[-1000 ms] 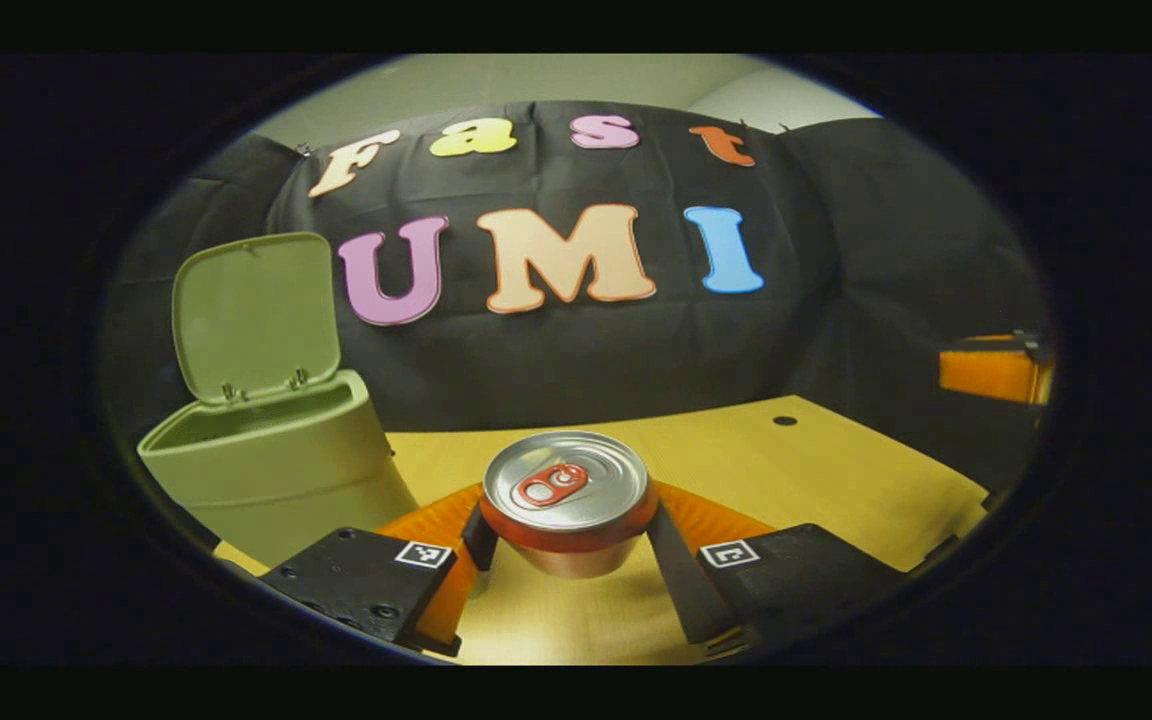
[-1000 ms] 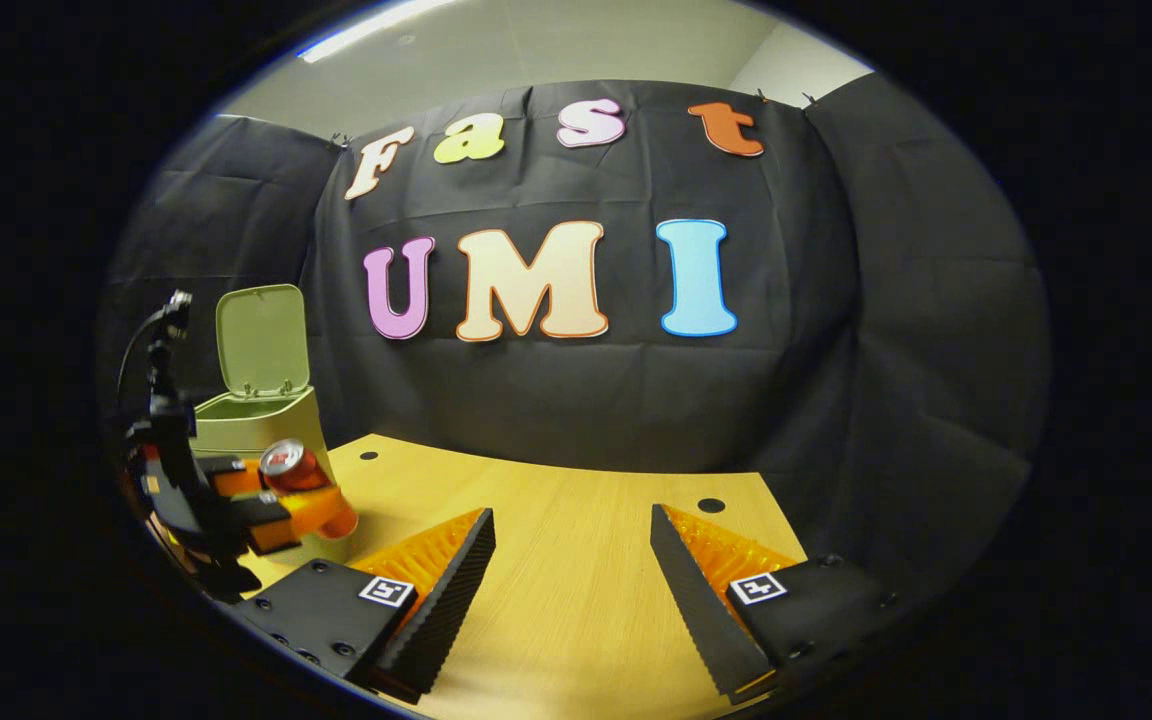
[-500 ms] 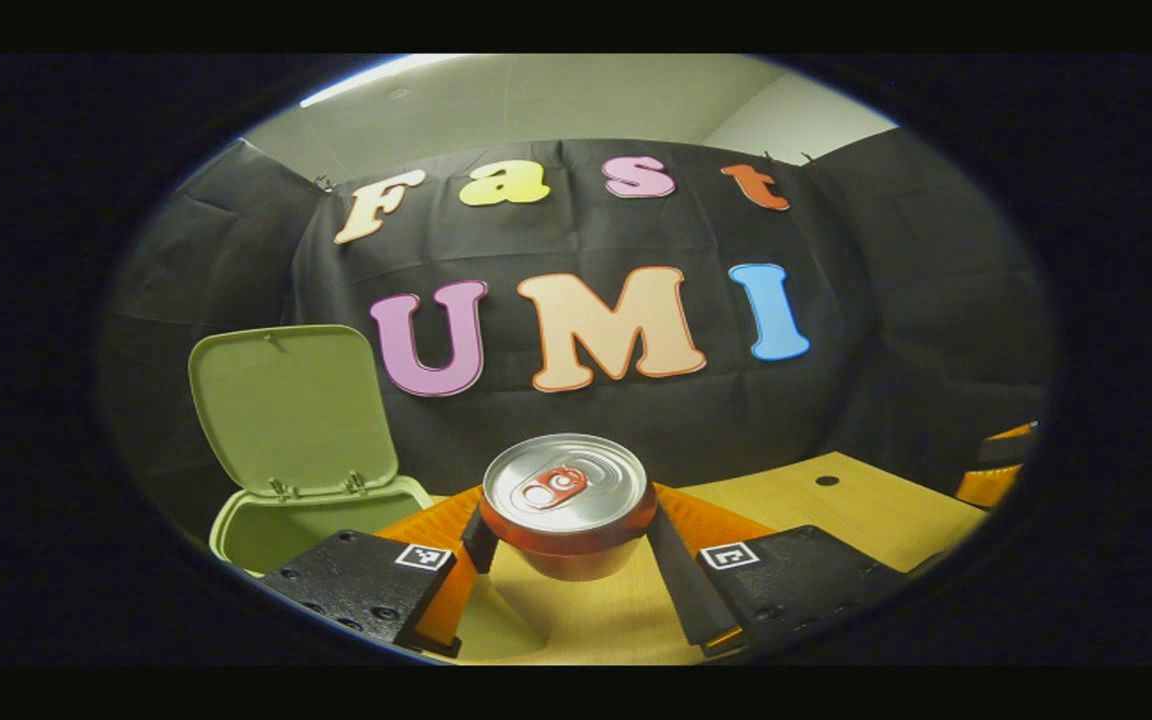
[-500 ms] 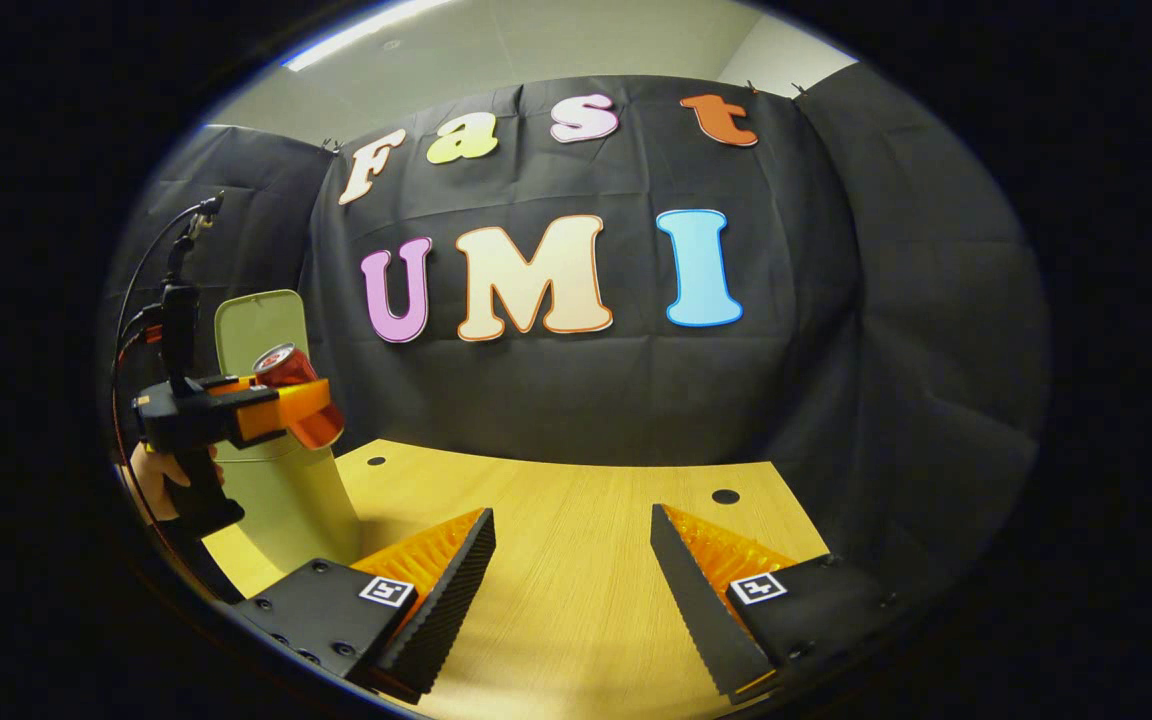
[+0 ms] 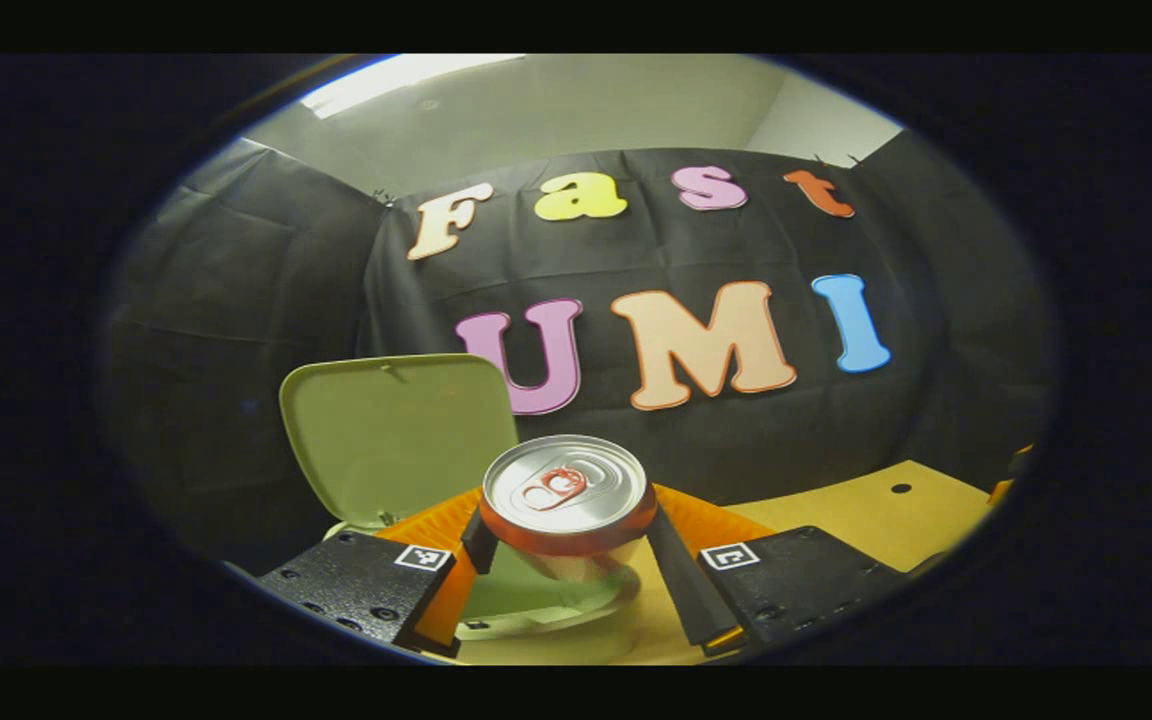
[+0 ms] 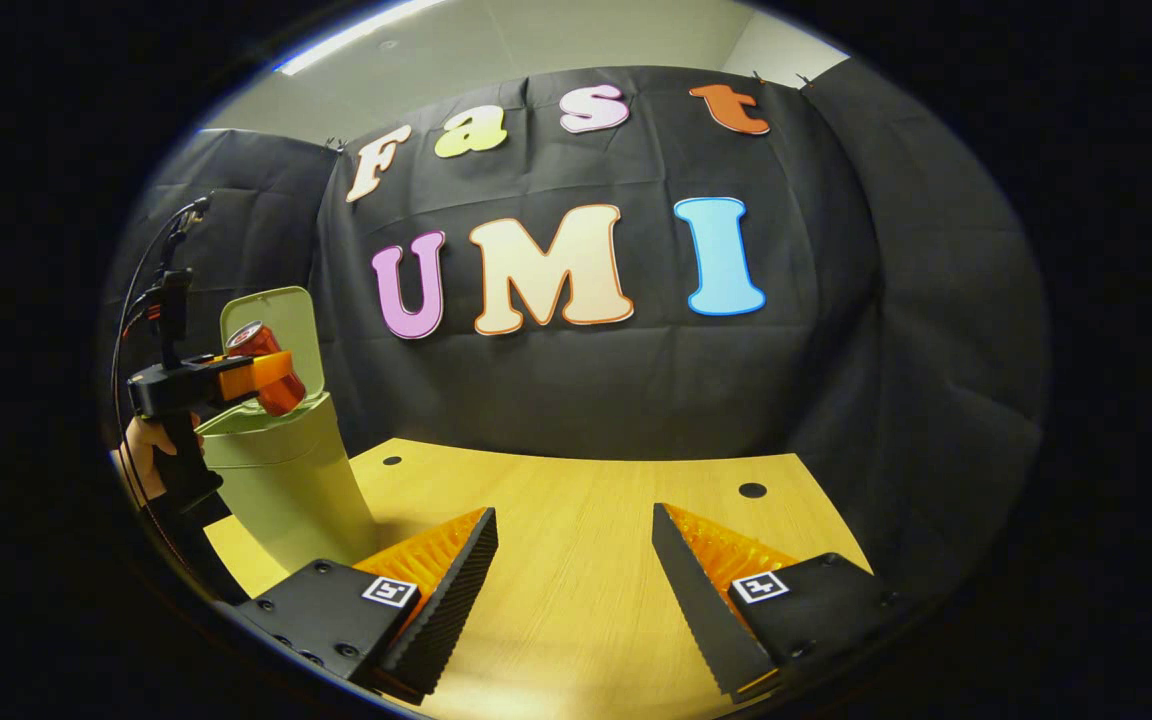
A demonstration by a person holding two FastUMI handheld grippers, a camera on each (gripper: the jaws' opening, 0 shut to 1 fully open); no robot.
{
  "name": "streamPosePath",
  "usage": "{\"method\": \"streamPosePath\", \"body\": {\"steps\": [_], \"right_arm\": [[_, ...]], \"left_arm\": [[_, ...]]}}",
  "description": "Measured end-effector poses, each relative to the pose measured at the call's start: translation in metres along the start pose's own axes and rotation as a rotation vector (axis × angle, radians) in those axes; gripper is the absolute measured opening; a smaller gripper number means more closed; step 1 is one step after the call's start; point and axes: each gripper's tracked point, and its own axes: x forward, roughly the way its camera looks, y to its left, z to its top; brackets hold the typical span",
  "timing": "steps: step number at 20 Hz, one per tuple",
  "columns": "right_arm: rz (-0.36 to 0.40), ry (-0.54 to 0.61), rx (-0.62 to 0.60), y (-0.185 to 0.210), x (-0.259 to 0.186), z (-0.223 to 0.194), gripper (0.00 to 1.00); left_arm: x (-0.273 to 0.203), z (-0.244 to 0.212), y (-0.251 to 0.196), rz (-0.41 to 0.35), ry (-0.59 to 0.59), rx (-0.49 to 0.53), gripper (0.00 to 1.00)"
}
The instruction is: Press the lid of the desktop garbage bin to open it, pick up the crumpled paper on the desktop and throw it into the bin, then pick up the pop can on the desktop and drop it into the bin, and finally close the garbage bin lid.
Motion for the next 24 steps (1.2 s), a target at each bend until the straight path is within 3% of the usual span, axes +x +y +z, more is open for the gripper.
{"method": "streamPosePath", "body": {"steps": [5, 8, 11, 12, 14, 18, 19, 24], "right_arm": [[0.019, 0.008, -0.009, 0.016, 0.004, -0.001, 0.98], [0.019, 0.012, -0.013, 0.022, 0.005, -0.003, 0.98], [0.012, 0.009, -0.015, 0.025, 0.003, -0.001, 0.98], [0.007, 0.004, -0.017, 0.025, 0.003, 0.000, 0.98], [-0.005, -0.001, -0.017, 0.025, 0.000, 0.001, 0.98], [-0.042, -0.004, -0.005, 0.020, -0.005, -0.002, 0.98], [-0.052, -0.003, 0.001, 0.019, -0.007, -0.002, 0.98], [-0.089, 0.005, 0.014, 0.015, -0.011, -0.008, 0.99]], "left_arm": [[-0.007, -0.008, 0.035, 0.054, 0.010, 0.001, 0.78], [-0.011, 0.020, 0.052, 0.091, -0.060, 0.019, 0.94], [-0.006, 0.057, 0.065, 0.111, -0.130, 0.006, 0.93], [-0.002, 0.064, 0.073, 0.123, -0.136, -0.002, 0.99], [0.009, 0.081, 0.087, 0.143, -0.140, -0.020, 0.93], [0.037, 0.116, 0.113, 0.171, -0.184, -0.018, 0.99], [0.044, 0.123, 0.120, 0.176, -0.192, -0.010, 0.93], [0.086, 0.134, 0.138, 0.169, -0.174, -0.031, 0.93]]}}
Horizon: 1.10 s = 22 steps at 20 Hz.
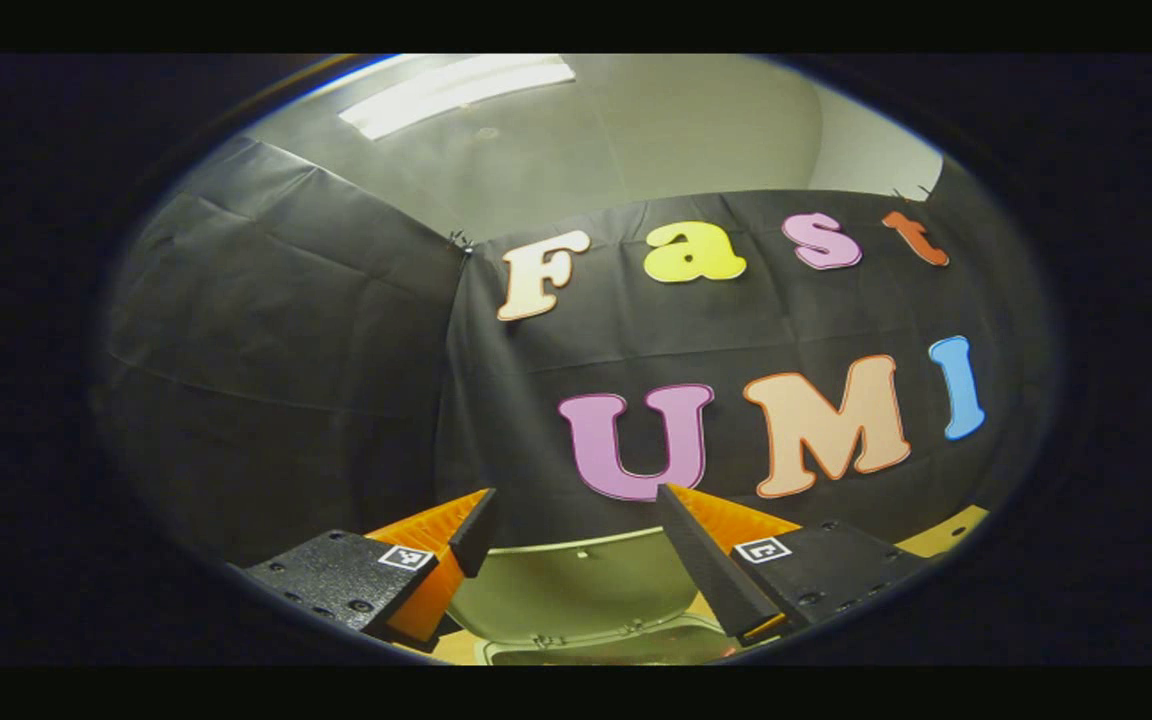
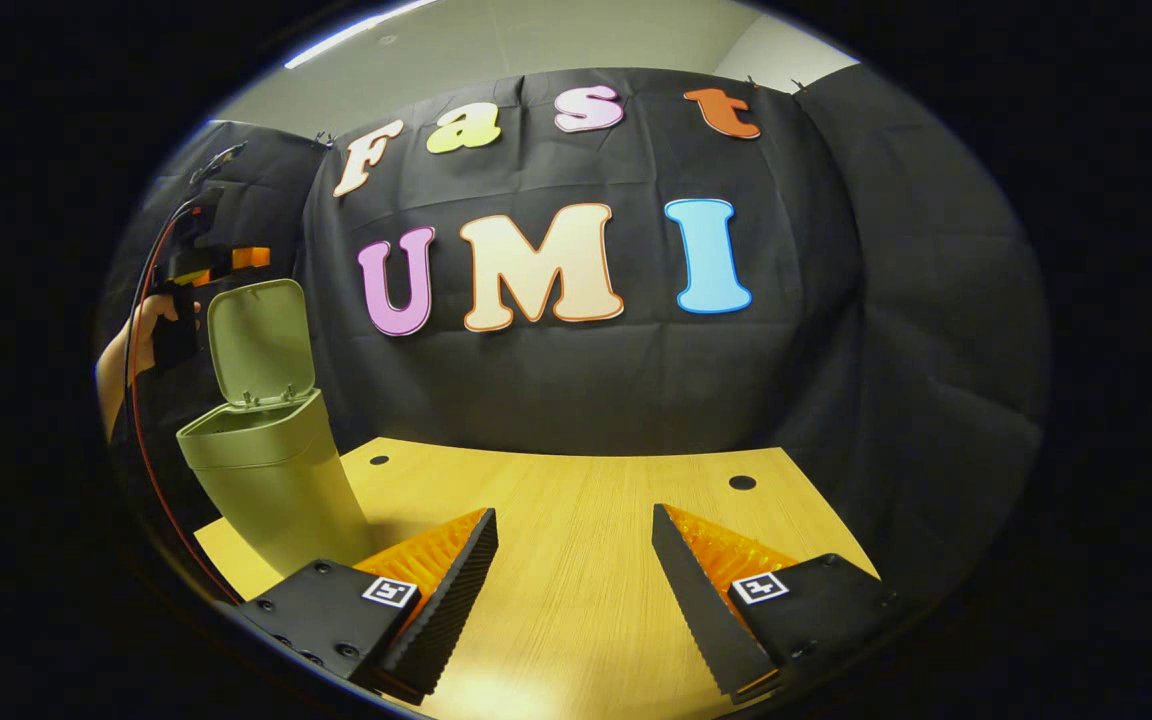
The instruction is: Press the lid of the desktop garbage bin to open it, pick up the crumpled paper on the desktop and throw it into the bin, then pick up the pop can on the desktop and drop it into the bin, and finally close the garbage bin lid.
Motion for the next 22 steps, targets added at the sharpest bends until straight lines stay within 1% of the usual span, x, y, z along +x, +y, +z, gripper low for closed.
{"method": "streamPosePath", "body": {"steps": [3, 4, 5, 6, 7, 8, 9, 10, 11, 12, 15, 16, 17, 18, 19, 22], "right_arm": [[-0.009, 0.005, -0.007, 0.000, -0.002, -0.002, 0.99], [-0.010, 0.007, -0.009, -0.001, -0.002, -0.003, 0.99], [-0.011, 0.011, -0.012, -0.002, -0.002, -0.004, 0.99], [-0.012, 0.014, -0.012, -0.002, -0.002, -0.006, 0.98], [-0.011, 0.017, -0.011, -0.004, -0.002, -0.006, 0.98], [-0.009, 0.020, -0.009, -0.005, -0.002, -0.007, 0.98], [-0.005, 0.022, -0.006, -0.006, -0.001, -0.007, 0.98], [-0.001, 0.022, -0.005, -0.007, 0.000, -0.006, 0.98], [0.005, 0.023, -0.005, -0.007, 0.001, -0.006, 0.98], [0.012, 0.023, -0.007, -0.007, 0.001, -0.005, 0.98], [0.033, 0.021, -0.018, -0.011, 0.004, -0.003, 0.98], [0.039, 0.022, -0.016, -0.013, 0.005, -0.003, 0.98], [0.045, 0.022, -0.010, -0.014, 0.006, -0.002, 0.97], [0.051, 0.020, -0.004, -0.016, 0.007, -0.002, 0.99], [0.057, 0.018, -0.001, -0.017, 0.007, -0.001, 0.98], [0.072, 0.029, -0.006, -0.018, 0.011, -0.005, 0.98]], "left_arm": [[0.017, -0.016, 0.005, 0.001, 0.069, -0.012, 0.93], [0.022, -0.021, 0.005, 0.002, 0.088, -0.008, 0.99], [0.024, -0.027, 0.005, -0.003, 0.112, -0.001, 0.99], [0.023, -0.037, 0.002, -0.011, 0.143, 0.003, 0.93], [0.021, -0.034, 0.003, -0.007, 0.133, 0.010, 0.99], [0.019, -0.030, 0.001, -0.018, 0.130, 0.008, 1.00], [0.015, -0.033, -0.001, -0.020, 0.147, 0.004, 0.98], [0.013, -0.031, -0.002, -0.019, 0.137, 0.003, 0.96], [0.013, -0.031, -0.003, -0.018, 0.141, 0.003, 0.89], [0.011, -0.032, -0.003, -0.016, 0.145, 0.000, 0.96], [0.005, -0.029, -0.005, -0.012, 0.141, -0.020, 0.93], [0.003, -0.027, -0.008, -0.012, 0.141, -0.025, 0.96], [0.000, -0.024, -0.009, -0.010, 0.141, -0.027, 0.95], [-0.003, -0.027, -0.010, -0.011, 0.141, -0.025, 0.94], [-0.008, -0.028, -0.011, -0.014, 0.143, -0.021, 0.94], [-0.043, -0.039, -0.021, -0.026, 0.149, -0.028, 0.94]]}}
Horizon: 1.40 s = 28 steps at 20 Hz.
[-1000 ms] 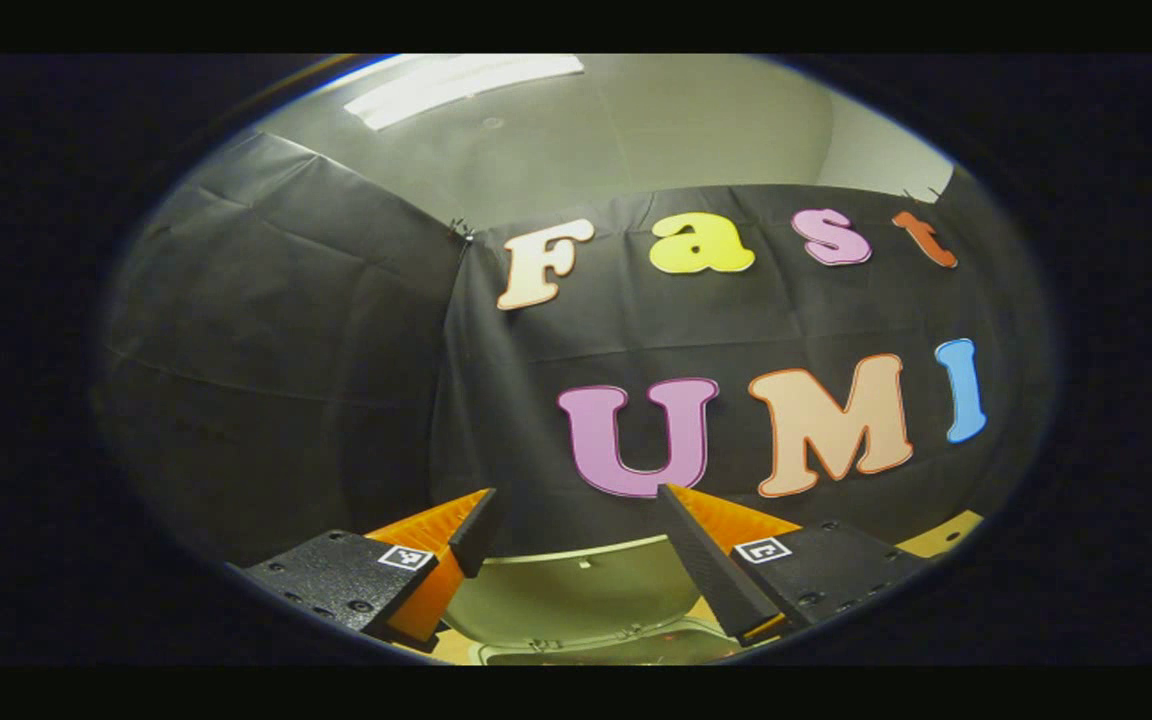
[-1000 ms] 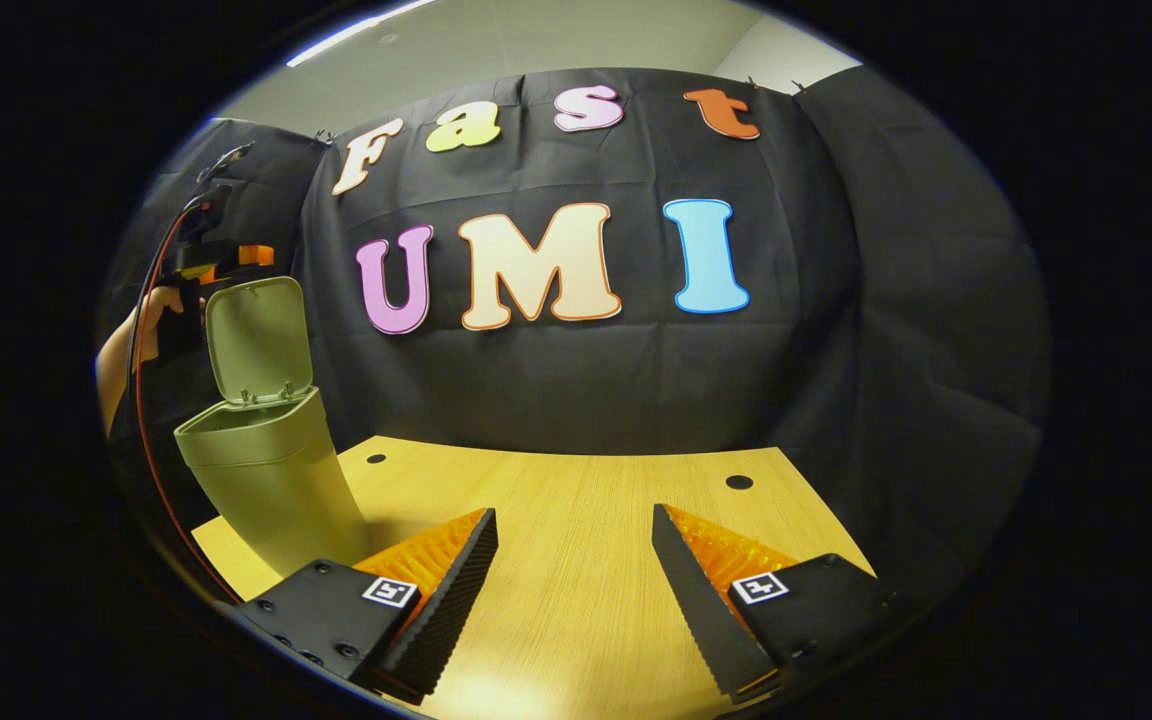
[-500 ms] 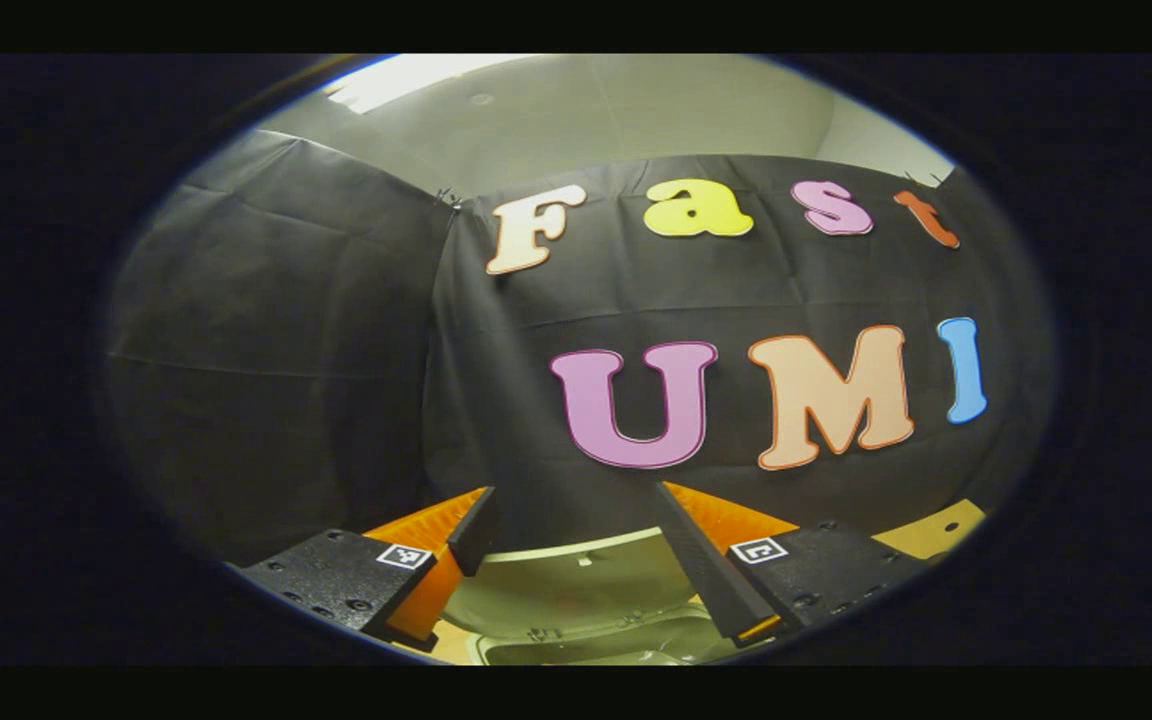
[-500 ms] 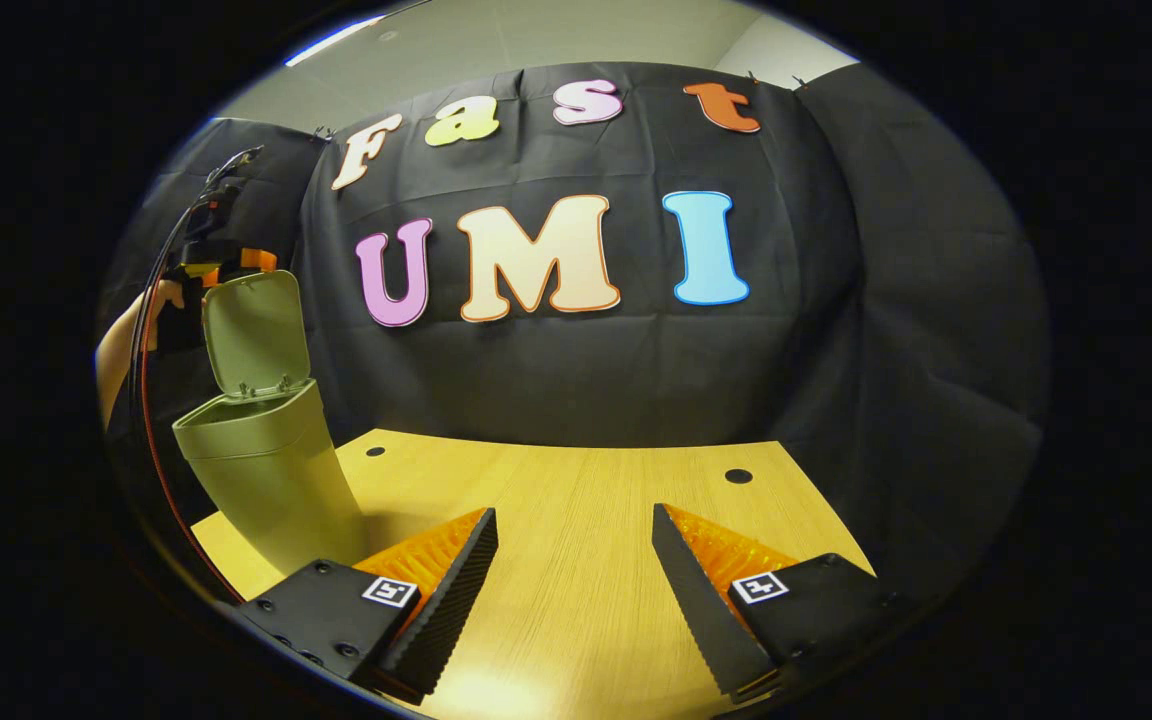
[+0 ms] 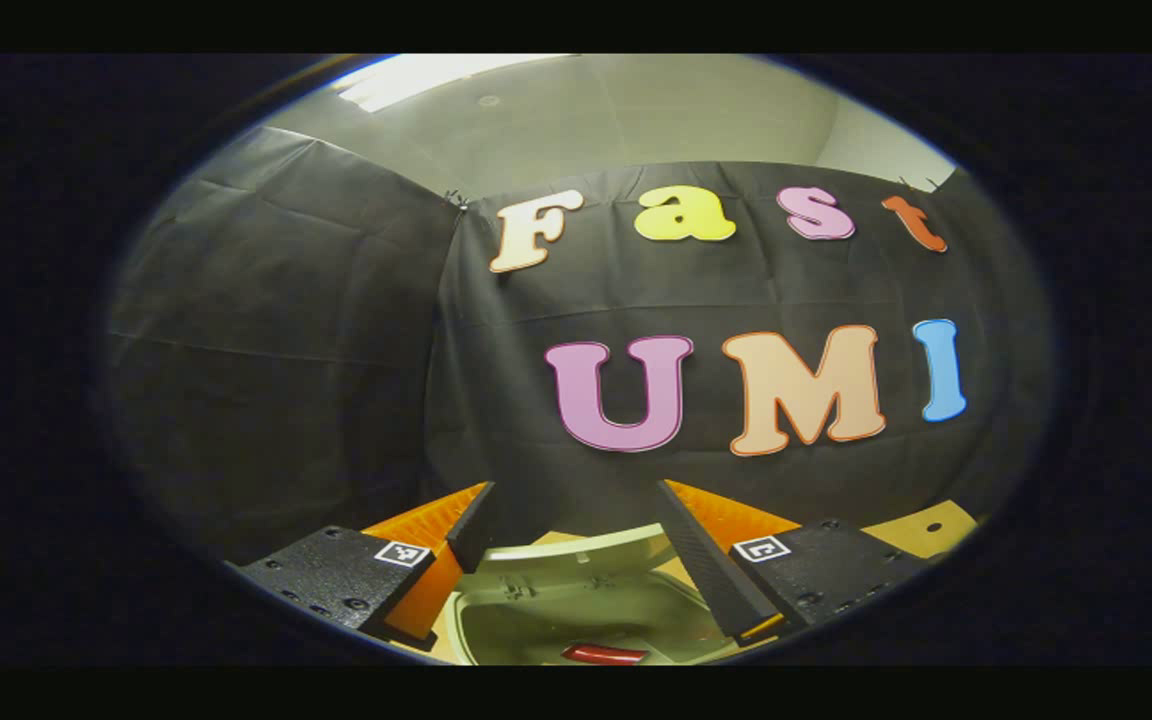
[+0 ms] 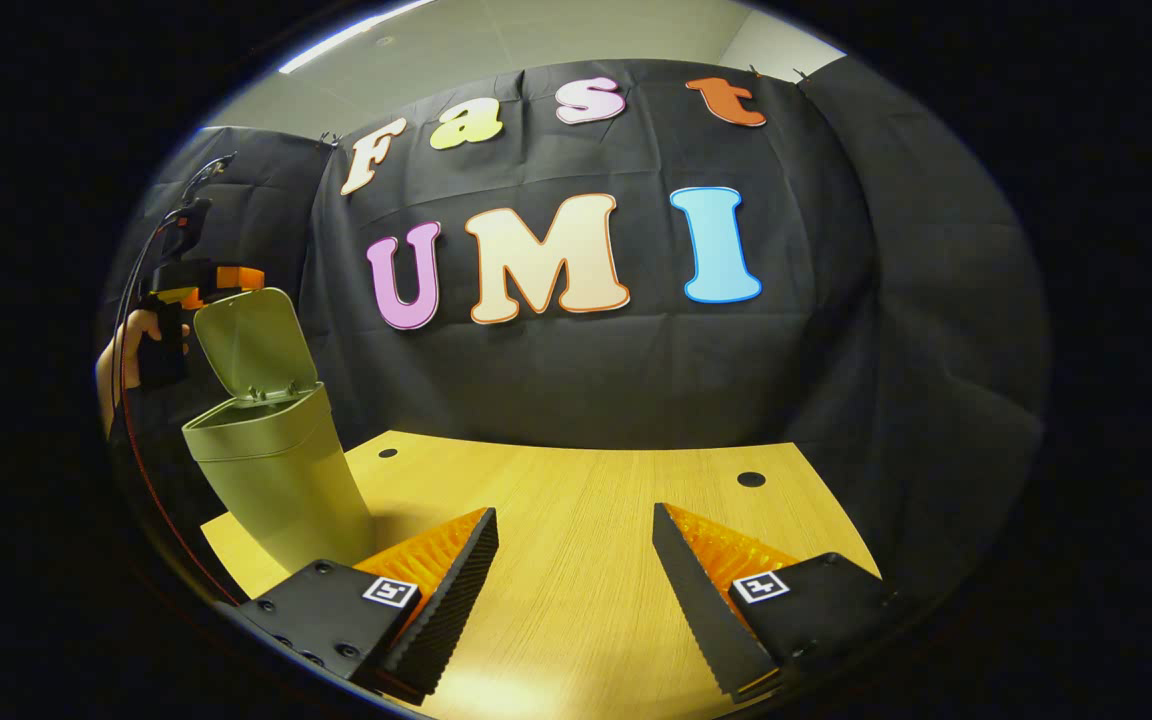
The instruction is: Press the lid of the desktop garbage bin to open it, pick up the crumpled paper on the desktop and throw it into the bin, then pick up the pop can on the desktop and drop it into the bin, and finally close the garbage bin lid.
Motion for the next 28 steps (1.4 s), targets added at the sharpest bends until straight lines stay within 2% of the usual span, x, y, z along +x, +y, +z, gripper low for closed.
{"method": "streamPosePath", "body": {"steps": [5, 14, 19, 20, 21, 22, 23, 26, 27, 28], "right_arm": [[0.020, 0.009, -0.025, 0.004, 0.002, -0.003, 0.99], [0.033, 0.033, -0.055, 0.007, 0.005, -0.011, 0.99], [0.025, 0.051, -0.067, 0.008, 0.010, -0.017, 0.99], [0.026, 0.052, -0.068, 0.008, 0.010, -0.017, 0.98], [0.026, 0.052, -0.069, 0.009, 0.011, -0.017, 0.99], [0.028, 0.049, -0.071, 0.010, 0.012, -0.017, 0.99], [0.030, 0.049, -0.075, 0.012, 0.013, -0.018, 0.98], [0.035, 0.062, -0.095, 0.016, 0.016, -0.023, 0.99], [0.035, 0.068, -0.099, 0.018, 0.017, -0.025, 0.99], [0.038, 0.072, -0.098, 0.019, 0.018, -0.026, 0.98]], "left_arm": [[-0.031, -0.025, -0.013, -0.033, 0.028, 0.002, 0.94], [-0.055, -0.110, -0.025, -0.060, 0.213, -0.027, 0.94], [-0.059, -0.133, -0.029, -0.069, 0.265, -0.033, 0.93], [-0.061, -0.137, -0.031, -0.071, 0.269, -0.028, 0.98], [-0.062, -0.139, -0.031, -0.073, 0.271, -0.024, 0.93], [-0.062, -0.141, -0.032, -0.078, 0.270, -0.026, 0.98], [-0.063, -0.143, -0.033, -0.081, 0.272, -0.029, 0.94], [-0.065, -0.149, -0.033, -0.068, 0.277, -0.065, 0.95], [-0.066, -0.155, -0.036, -0.062, 0.293, -0.031, 0.93], [-0.068, -0.155, -0.037, -0.056, 0.261, 0.018, 0.97]]}}
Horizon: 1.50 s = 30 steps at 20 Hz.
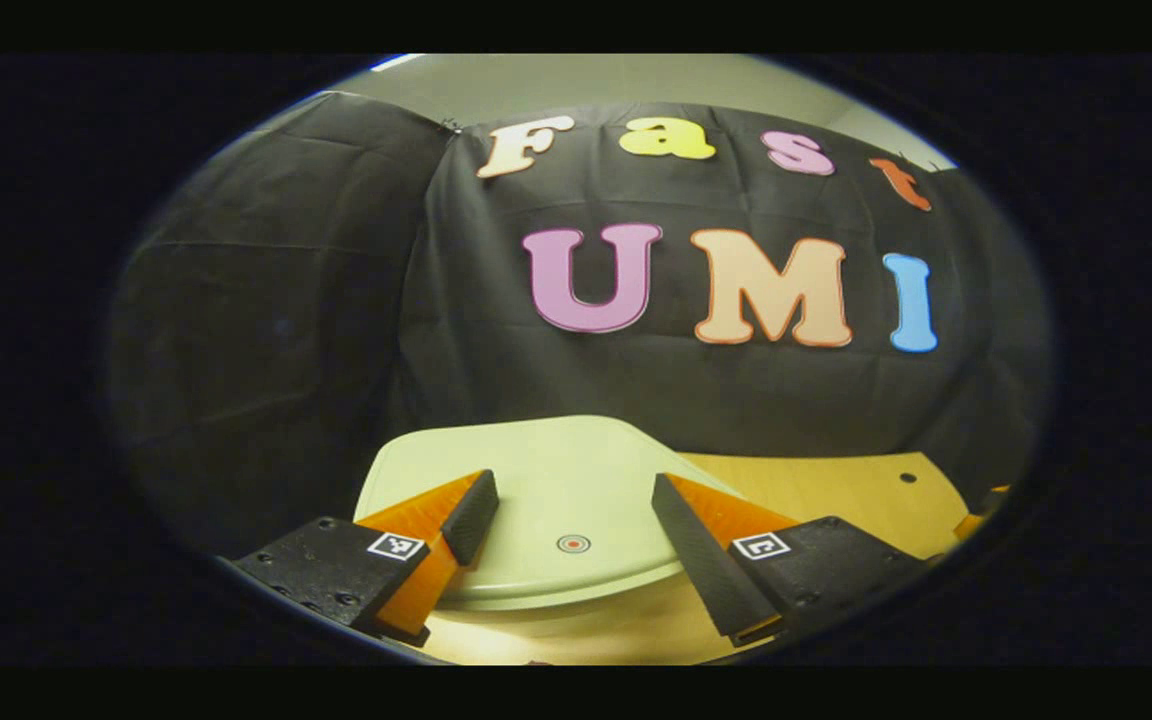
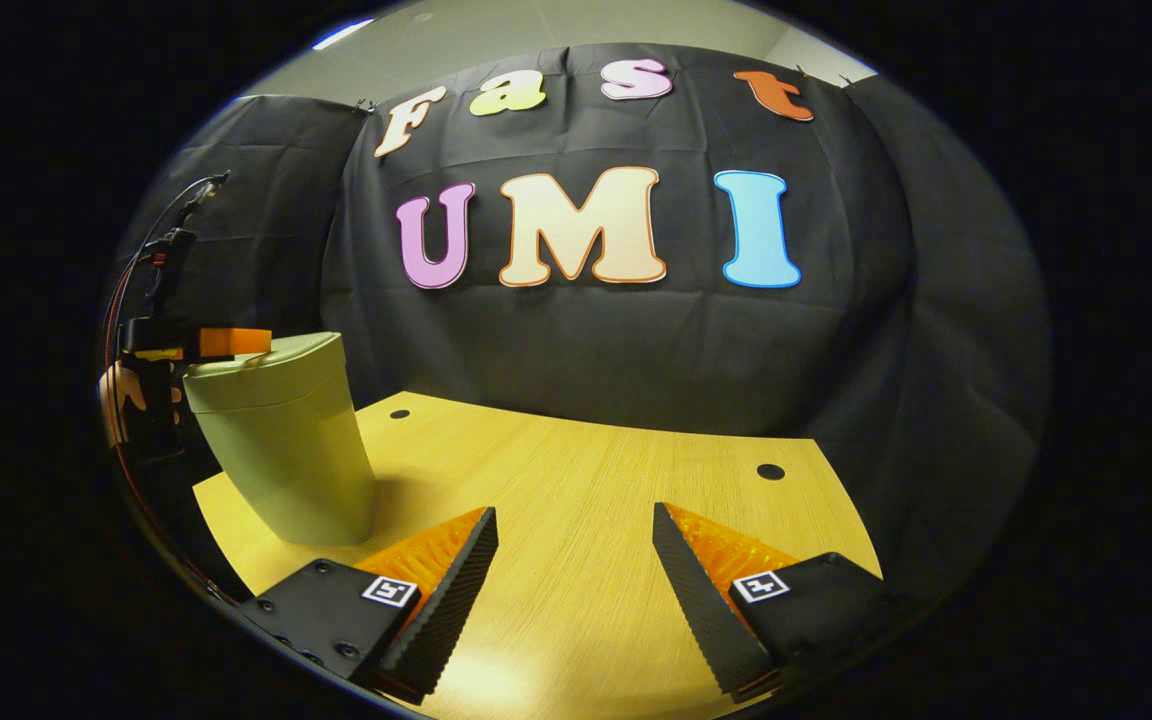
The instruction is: Press the lid of the desktop garbage bin to open it, pick up the crumpled paper on the desktop and throw it into the bin, then pick up the pop can on the desktop and drop it into the bin, and finally close the garbage bin lid.
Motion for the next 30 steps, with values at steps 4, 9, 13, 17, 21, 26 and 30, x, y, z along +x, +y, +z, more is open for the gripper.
{"method": "streamPosePath", "body": {"steps": [4, 9, 13, 17, 21, 26, 30], "right_arm": [[0.004, -0.023, 0.020, 0.003, -0.003, 0.010, 0.98], [-0.054, -0.104, 0.030, -0.013, -0.016, 0.041, 0.98], [-0.092, -0.157, 0.038, -0.023, -0.031, 0.060, 0.98], [-0.098, -0.148, 0.052, -0.023, -0.034, 0.051, 0.98], [-0.052, -0.124, 0.048, -0.001, -0.034, 0.040, 0.98], [-0.040, -0.180, 0.037, 0.004, -0.044, 0.060, 1.00], [-0.103, -0.259, 0.050, -0.019, -0.063, 0.086, 0.98]], "left_arm": [[-0.006, 0.012, -0.002, -0.017, -0.130, -0.048, 0.96], [-0.020, 0.031, -0.036, -0.115, -0.247, -0.038, 0.94], [-0.012, 0.013, -0.056, -0.205, -0.135, 0.018, 0.93], [-0.014, 0.014, -0.058, -0.241, -0.118, -0.031, 0.94], [-0.018, 0.017, -0.060, -0.255, -0.136, -0.055, 0.99], [-0.026, 0.035, -0.059, -0.237, -0.184, -0.158, 0.95], [-0.050, 0.068, -0.091, -0.263, -0.308, -0.045, 0.94]]}}
